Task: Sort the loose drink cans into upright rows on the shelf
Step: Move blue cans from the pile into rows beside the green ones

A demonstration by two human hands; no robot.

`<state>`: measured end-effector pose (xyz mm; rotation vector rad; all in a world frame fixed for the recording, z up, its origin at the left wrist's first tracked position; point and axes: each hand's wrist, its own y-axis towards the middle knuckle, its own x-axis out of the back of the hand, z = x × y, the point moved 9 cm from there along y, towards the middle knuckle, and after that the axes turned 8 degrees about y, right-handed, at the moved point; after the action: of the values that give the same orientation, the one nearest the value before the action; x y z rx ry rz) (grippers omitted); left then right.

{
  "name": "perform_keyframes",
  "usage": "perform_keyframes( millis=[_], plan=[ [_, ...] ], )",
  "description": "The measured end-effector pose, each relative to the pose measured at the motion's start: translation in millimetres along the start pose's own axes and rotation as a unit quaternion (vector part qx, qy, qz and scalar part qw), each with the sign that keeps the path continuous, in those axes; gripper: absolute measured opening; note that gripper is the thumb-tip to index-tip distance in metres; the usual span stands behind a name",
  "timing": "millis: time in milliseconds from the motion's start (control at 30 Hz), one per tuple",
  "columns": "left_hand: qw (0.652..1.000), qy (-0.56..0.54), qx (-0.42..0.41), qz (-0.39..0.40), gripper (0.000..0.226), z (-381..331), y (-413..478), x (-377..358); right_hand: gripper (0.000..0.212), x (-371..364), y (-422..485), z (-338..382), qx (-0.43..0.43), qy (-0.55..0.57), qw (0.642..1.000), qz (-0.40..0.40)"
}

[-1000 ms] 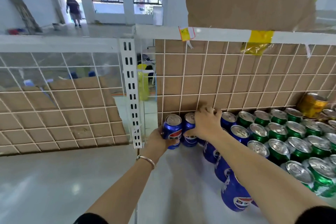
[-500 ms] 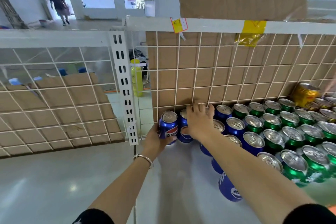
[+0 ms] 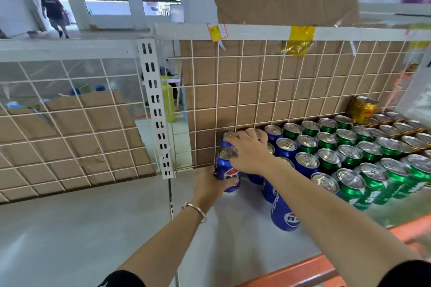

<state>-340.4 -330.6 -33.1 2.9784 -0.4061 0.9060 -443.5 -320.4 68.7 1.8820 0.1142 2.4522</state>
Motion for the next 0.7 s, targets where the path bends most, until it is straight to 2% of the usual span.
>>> perform_keyframes(
  millis=[133, 267, 433, 533, 600, 700],
  plan=[
    [0.999, 0.01, -0.035, 0.019, 0.043, -20.8, -3.4, -24.3, 0.07, 1.7, -17.9, -10.6, -0.014, -0.038, 0.999, 0.004],
    [0.999, 0.004, -0.035, 0.017, 0.049, -24.7, 0.3, -29.9, 0.059, 3.2, -35.4, -25.5, -0.053, -0.039, 0.998, -0.004],
    [0.997, -0.042, -0.042, 0.044, 0.062, -16.7, -1.2, -40.4, 0.07, -13.1, -54.0, -22.7, -0.067, -0.146, 0.987, -0.03],
    [0.995, -0.065, -0.052, 0.061, 0.061, -4.9, -11.2, -47.0, 0.079, -19.4, -58.3, -19.3, -0.091, -0.186, 0.978, -0.02],
    [0.992, -0.106, -0.033, 0.058, 0.065, 7.4, -21.4, -41.2, 0.081, -21.4, -62.4, -11.9, -0.089, -0.173, 0.981, -0.024],
    [0.992, -0.12, 0.035, 0.023, 0.066, 33.8, -34.1, -15.8, 0.072, -24.9, -73.2, 11.5, -0.056, -0.127, 0.99, -0.031]
  ],
)
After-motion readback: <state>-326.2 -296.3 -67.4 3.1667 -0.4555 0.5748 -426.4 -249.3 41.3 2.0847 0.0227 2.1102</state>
